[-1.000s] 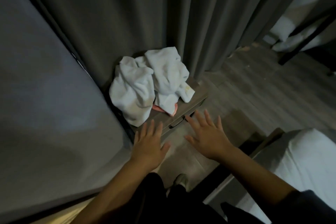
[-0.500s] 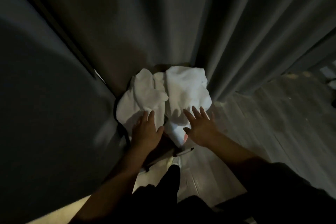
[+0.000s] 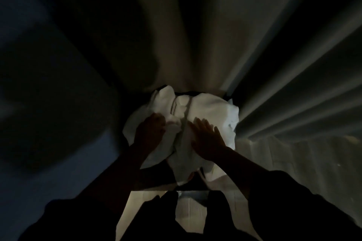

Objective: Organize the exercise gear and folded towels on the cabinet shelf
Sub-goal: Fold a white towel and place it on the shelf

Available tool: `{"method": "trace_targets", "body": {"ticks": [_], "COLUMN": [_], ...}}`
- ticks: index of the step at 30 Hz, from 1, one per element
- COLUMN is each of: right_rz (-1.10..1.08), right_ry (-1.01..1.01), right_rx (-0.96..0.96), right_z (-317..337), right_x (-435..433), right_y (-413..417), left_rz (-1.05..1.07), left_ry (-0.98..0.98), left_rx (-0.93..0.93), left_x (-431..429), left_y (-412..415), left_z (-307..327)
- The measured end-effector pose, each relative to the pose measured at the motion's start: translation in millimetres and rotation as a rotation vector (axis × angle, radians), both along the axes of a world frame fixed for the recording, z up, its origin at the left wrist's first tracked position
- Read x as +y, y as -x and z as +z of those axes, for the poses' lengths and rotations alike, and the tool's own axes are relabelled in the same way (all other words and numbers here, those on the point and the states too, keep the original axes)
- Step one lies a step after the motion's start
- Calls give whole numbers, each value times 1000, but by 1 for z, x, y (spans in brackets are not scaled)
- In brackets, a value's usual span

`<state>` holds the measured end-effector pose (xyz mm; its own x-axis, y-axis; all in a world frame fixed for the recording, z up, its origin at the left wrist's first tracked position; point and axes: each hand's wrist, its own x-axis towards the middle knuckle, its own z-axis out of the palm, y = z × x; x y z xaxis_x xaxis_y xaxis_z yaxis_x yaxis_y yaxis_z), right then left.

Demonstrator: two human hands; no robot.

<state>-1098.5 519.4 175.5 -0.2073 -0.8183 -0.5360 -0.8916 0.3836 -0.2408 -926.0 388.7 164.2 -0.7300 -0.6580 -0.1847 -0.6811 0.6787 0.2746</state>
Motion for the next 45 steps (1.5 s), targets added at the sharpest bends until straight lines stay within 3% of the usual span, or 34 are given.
{"method": "trace_targets", "body": {"ticks": [2, 4, 9, 12, 14, 16, 22, 26, 32, 39, 45], "right_rz": [76, 156, 308, 375, 335, 288, 155, -29, 21, 69, 157], "right_ry": [-13, 5, 61, 243, 376, 428, 608, 720, 971, 930, 949], "right_rx": [13, 6, -122, -154, -297, -433, -555, -467, -681, -949, -1019], "right_z": [-1, 2, 20, 35, 45, 54, 80, 114, 187, 233, 306], "right_x": [-2, -3, -16, -21, -24, -28, -37, -44, -47, -43, -63], "right_y": [7, 13, 23, 18, 10, 0, -12, -12, -8, -14, -15], "left_rz": [128, 350, 772, 808, 818, 810, 813, 804, 799, 921, 963], "left_ry": [85, 18, 12, 87, 64, 38, 30, 18, 72, 95, 348], "left_rx": [104, 310, 595, 760, 865, 937, 1099, 1150, 1196, 1267, 1332], "left_x": [13, 33, 67, 86, 96, 103, 114, 115, 105, 116, 110], "left_y": [-5, -9, -13, -11, -9, -5, 3, -5, -8, -2, 7], "left_z": [7, 15, 57, 88, 110, 127, 161, 192, 242, 276, 348]}}
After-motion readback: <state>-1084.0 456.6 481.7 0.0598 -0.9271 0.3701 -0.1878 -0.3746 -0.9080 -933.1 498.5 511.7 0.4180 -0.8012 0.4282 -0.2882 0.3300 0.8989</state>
